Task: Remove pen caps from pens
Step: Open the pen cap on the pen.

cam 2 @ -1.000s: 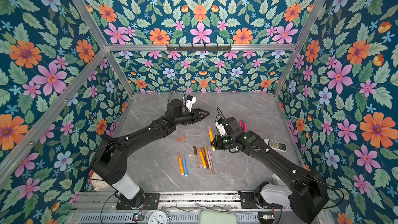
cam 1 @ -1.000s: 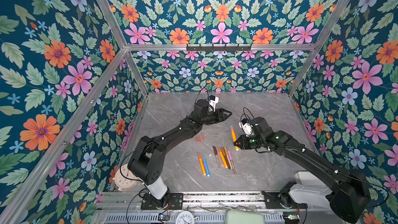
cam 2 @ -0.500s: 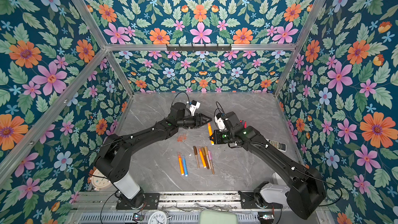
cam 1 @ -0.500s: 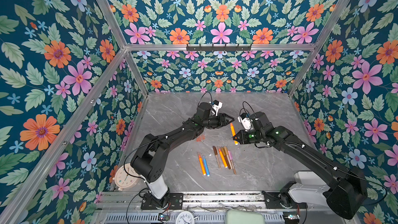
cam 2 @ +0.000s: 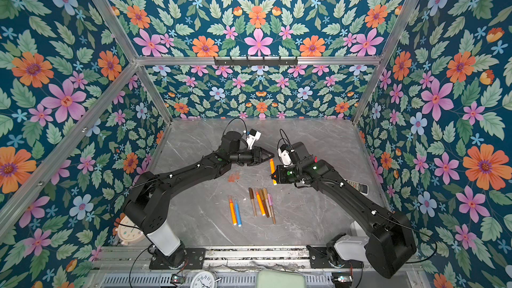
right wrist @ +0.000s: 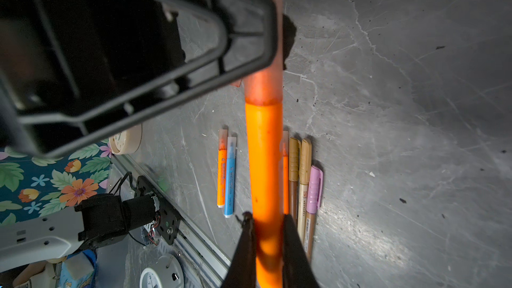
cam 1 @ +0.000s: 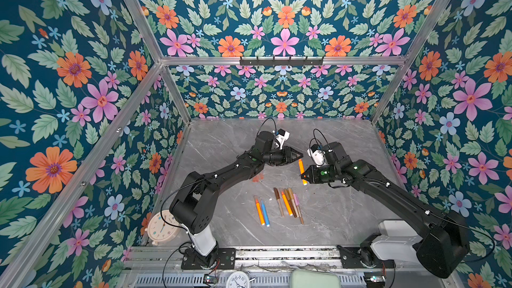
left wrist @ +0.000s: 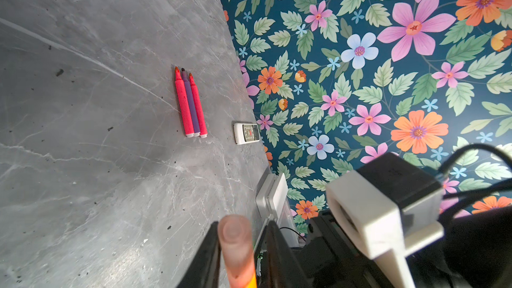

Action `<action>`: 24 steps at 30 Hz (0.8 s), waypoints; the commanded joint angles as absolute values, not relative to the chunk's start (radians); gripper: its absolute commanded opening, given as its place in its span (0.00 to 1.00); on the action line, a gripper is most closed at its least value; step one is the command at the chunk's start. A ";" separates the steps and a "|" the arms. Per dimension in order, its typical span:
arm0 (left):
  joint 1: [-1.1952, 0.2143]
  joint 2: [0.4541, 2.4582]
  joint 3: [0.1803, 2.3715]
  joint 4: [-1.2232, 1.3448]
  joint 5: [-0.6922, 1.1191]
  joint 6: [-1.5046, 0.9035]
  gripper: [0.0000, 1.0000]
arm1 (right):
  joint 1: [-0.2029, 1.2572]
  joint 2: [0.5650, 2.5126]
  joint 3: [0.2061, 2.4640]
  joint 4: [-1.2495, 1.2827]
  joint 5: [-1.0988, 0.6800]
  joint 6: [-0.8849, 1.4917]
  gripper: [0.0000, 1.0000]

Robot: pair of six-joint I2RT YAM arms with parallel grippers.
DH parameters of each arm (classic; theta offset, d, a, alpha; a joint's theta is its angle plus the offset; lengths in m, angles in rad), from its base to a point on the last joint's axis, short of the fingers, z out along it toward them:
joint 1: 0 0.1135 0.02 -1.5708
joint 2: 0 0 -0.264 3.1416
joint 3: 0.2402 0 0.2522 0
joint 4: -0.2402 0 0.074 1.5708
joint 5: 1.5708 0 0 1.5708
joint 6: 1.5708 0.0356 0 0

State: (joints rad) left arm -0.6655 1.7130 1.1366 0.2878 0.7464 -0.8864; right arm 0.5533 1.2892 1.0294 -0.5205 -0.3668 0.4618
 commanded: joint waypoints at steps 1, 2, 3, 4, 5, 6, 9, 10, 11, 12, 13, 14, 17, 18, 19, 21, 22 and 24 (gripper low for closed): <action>-0.670 1.712 1.139 0.298 0.772 -0.873 0.29 | 0.552 1.290 1.036 -0.518 -0.373 0.449 0.00; -0.670 1.712 1.140 0.298 0.771 -0.872 0.28 | 0.554 1.289 1.035 -0.518 -0.373 0.451 0.00; -0.670 1.712 1.140 0.297 0.771 -0.870 0.26 | 0.553 1.289 1.037 -0.518 -0.375 0.449 0.00; -0.673 1.712 1.140 0.296 0.772 -0.870 0.25 | 0.552 1.289 1.037 -0.520 -0.376 0.449 0.00; -0.673 1.713 1.139 0.297 0.769 -0.870 0.25 | 0.553 1.289 1.038 -0.521 -0.379 0.449 0.00; -0.673 1.715 1.141 0.298 0.770 -0.871 0.22 | 0.553 1.288 1.036 -0.520 -0.380 0.449 0.00; -0.675 1.718 1.145 0.296 0.766 -0.870 0.09 | 0.553 1.282 1.031 -0.519 -0.379 0.451 0.00; -0.675 1.718 1.146 0.296 0.764 -0.871 0.04 | 0.553 1.280 1.029 -0.518 -0.379 0.451 0.00; -0.675 1.718 1.147 0.294 0.762 -0.870 0.00 | 0.552 1.278 1.026 -0.518 -0.380 0.451 0.00; -0.675 1.718 1.147 0.293 0.760 -0.868 0.00 | 0.554 1.276 1.024 -0.518 -0.380 0.451 0.00; -0.675 1.717 1.148 0.287 0.757 -0.864 0.00 | 0.554 1.278 1.020 -0.519 -0.379 0.453 0.00; -0.675 1.717 1.149 0.285 0.755 -0.864 0.00 | 0.553 1.276 1.019 -0.520 -0.379 0.452 0.00; -0.675 1.712 1.146 0.285 0.753 -0.864 0.00 | 0.551 1.267 1.011 -0.518 -0.362 0.461 0.28; -0.675 1.711 1.144 0.285 0.755 -0.863 0.00 | 0.550 1.264 1.003 -0.512 -0.359 0.466 0.34; -0.675 1.711 1.144 0.287 0.758 -0.862 0.00 | 0.547 1.262 1.000 -0.507 -0.361 0.469 0.35; -0.675 1.710 1.140 0.293 0.765 -0.864 0.00 | 0.544 1.265 0.998 -0.499 -0.367 0.474 0.35; -0.676 1.710 1.139 0.298 0.769 -0.869 0.00 | 0.544 1.267 0.998 -0.496 -0.369 0.474 0.35; -0.676 1.710 1.135 0.313 0.776 -0.878 0.00 | 0.543 1.276 1.002 -0.488 -0.376 0.476 0.34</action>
